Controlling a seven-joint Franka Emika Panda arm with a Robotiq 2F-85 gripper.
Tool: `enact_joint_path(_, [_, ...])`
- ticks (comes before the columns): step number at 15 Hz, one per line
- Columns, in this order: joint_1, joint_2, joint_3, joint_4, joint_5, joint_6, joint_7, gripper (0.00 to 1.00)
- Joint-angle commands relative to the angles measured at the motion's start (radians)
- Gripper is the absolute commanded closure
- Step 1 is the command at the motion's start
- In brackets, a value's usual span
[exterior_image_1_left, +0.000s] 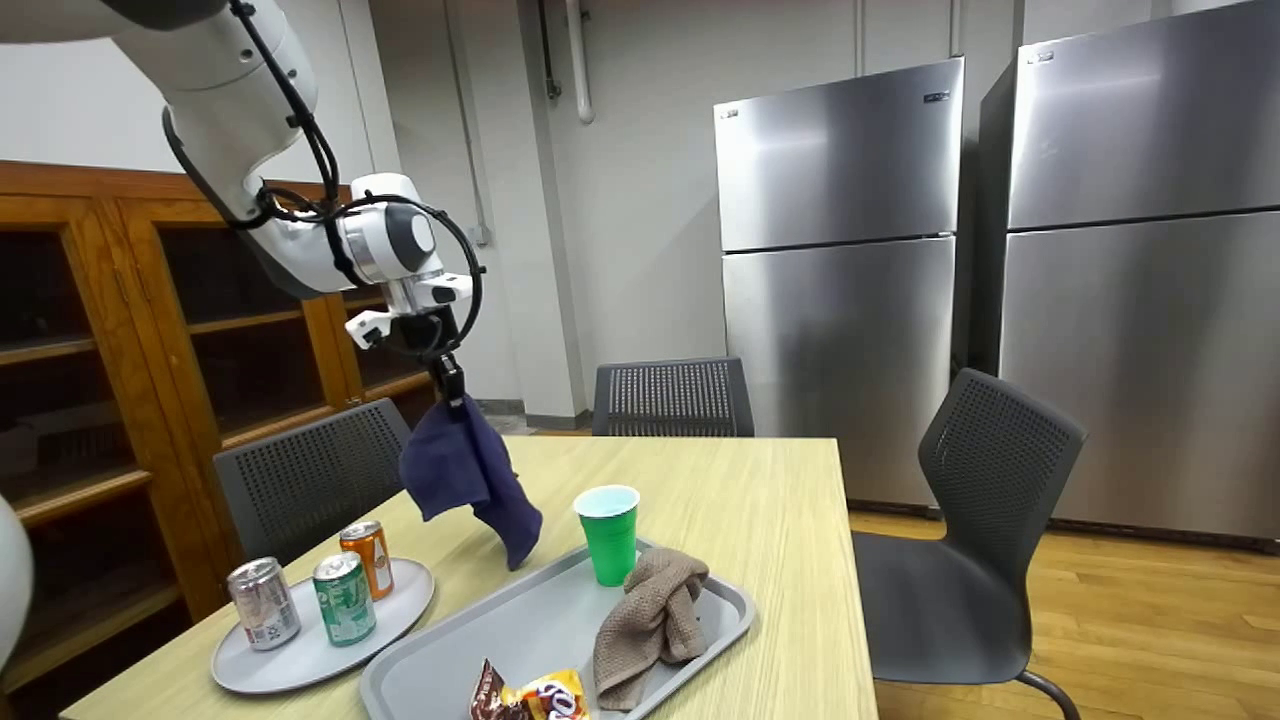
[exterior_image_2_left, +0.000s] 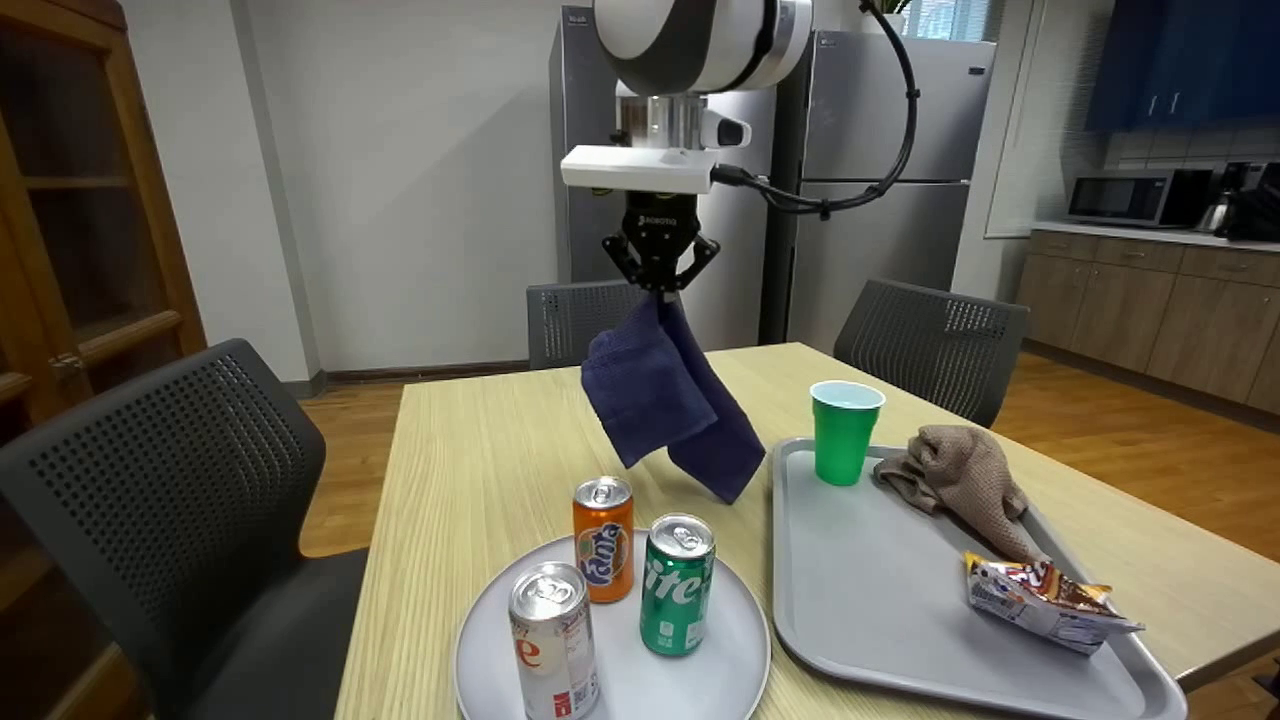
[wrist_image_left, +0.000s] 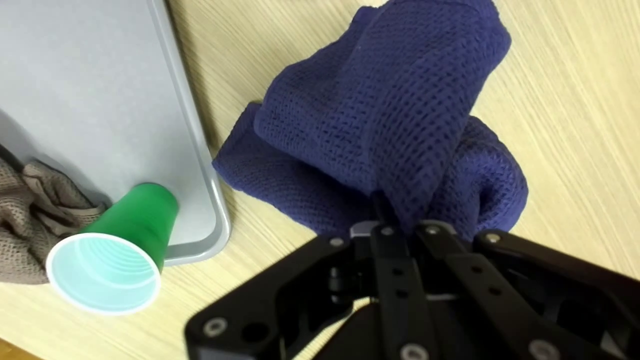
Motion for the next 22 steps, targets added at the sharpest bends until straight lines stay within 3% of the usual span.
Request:
enact_joint_path(1, [0.021, 0.062, -0.017, 0.093, -0.015, -0.086, -0.014, 0.99])
enact_joint_path(22, [0.09, 0.336, -0.099, 0.311, -0.085, -0.38, 0.037, 0.99])
